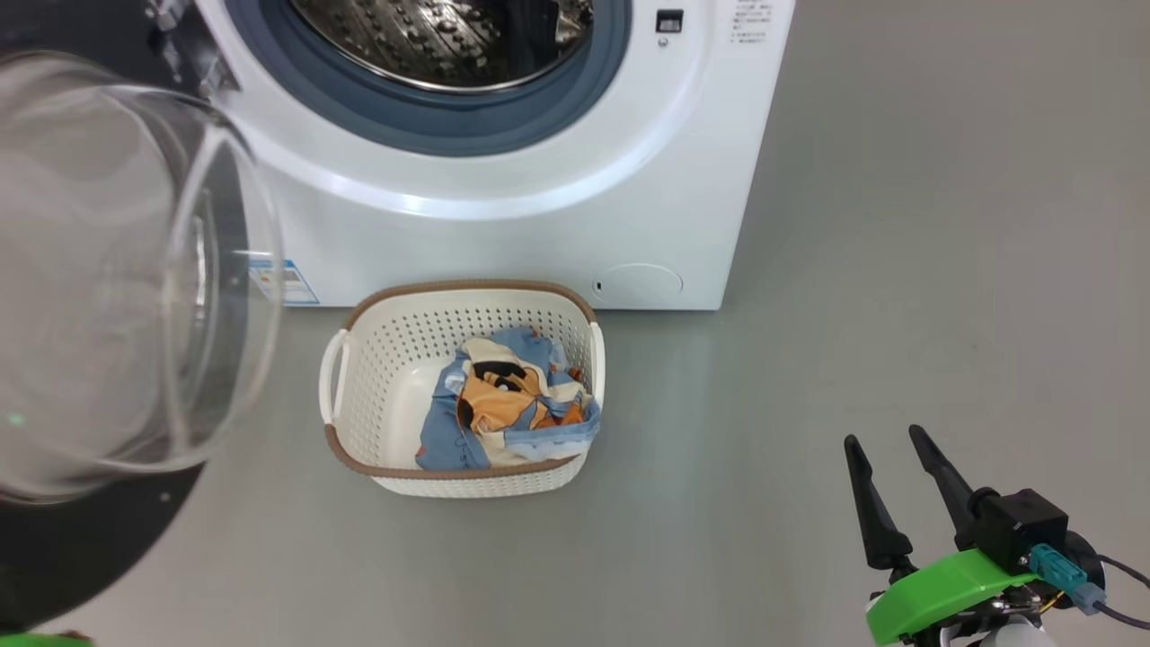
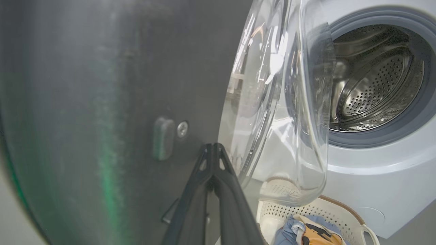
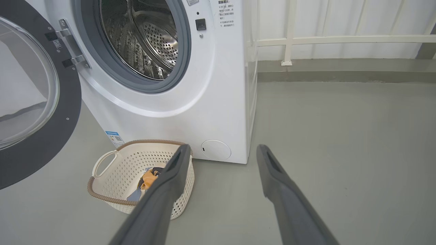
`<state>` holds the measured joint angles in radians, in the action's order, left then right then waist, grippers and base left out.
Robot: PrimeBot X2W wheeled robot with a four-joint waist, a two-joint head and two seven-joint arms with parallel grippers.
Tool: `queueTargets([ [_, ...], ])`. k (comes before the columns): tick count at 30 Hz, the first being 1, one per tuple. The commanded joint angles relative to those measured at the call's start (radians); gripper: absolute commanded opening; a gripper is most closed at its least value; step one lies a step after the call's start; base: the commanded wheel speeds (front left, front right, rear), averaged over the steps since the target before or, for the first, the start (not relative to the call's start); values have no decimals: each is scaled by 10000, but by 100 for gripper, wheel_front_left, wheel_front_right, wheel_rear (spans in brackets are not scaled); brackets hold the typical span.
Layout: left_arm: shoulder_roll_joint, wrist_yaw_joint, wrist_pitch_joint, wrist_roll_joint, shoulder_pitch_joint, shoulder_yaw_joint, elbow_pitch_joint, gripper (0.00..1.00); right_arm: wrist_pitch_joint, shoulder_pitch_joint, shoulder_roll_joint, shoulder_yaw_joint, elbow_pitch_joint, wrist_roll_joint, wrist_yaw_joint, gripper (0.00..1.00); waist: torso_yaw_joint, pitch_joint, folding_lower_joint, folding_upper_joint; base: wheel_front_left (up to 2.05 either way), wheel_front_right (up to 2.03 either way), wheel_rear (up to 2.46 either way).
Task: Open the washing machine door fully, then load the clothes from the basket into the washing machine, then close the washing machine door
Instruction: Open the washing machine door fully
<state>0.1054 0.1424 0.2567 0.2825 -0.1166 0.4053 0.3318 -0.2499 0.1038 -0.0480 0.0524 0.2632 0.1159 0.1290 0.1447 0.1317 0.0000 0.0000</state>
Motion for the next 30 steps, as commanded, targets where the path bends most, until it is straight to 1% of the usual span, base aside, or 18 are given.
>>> queueTargets([
  [1, 601, -148, 51, 85, -457, 654, -102, 0, -118, 344, -22, -230, -315, -100, 17, 100, -106, 165, 0, 0, 0, 0, 0],
  [6, 960, -144, 51, 101, -1016, 1412, 351, 0, -118, 389, -22, -165, -405, -156, 17, 100, -125, 342, 0, 0, 0, 0, 0],
  [12, 1341, -135, 51, 45, -1559, 1989, 996, 0, -118, 529, -22, -214, -379, -174, 17, 100, -116, 453, 0, 0, 0, 0, 0],
  [15, 1470, -130, 51, -19, -1701, 2165, 1238, 0, -118, 597, -22, -273, -370, -169, 17, 100, -144, 464, 0, 0, 0, 0, 0],
  [19, 1465, -125, 51, -68, -1797, 2391, 1420, 0, -118, 617, -22, -288, -369, -163, 17, 100, -159, 446, 0, 0, 0, 0, 0],
  [23, 1441, -121, 51, -195, -1804, 2422, 1460, 0, -118, 621, -22, -281, -361, -160, 17, 100, -156, 440, 0, 0, 0, 0, 0],
  [30, 1231, -119, 51, -225, -1572, 1898, 953, 0, -118, 632, -22, -284, -338, -116, 17, 100, -168, 385, 0, 0, 0, 0, 0],
])
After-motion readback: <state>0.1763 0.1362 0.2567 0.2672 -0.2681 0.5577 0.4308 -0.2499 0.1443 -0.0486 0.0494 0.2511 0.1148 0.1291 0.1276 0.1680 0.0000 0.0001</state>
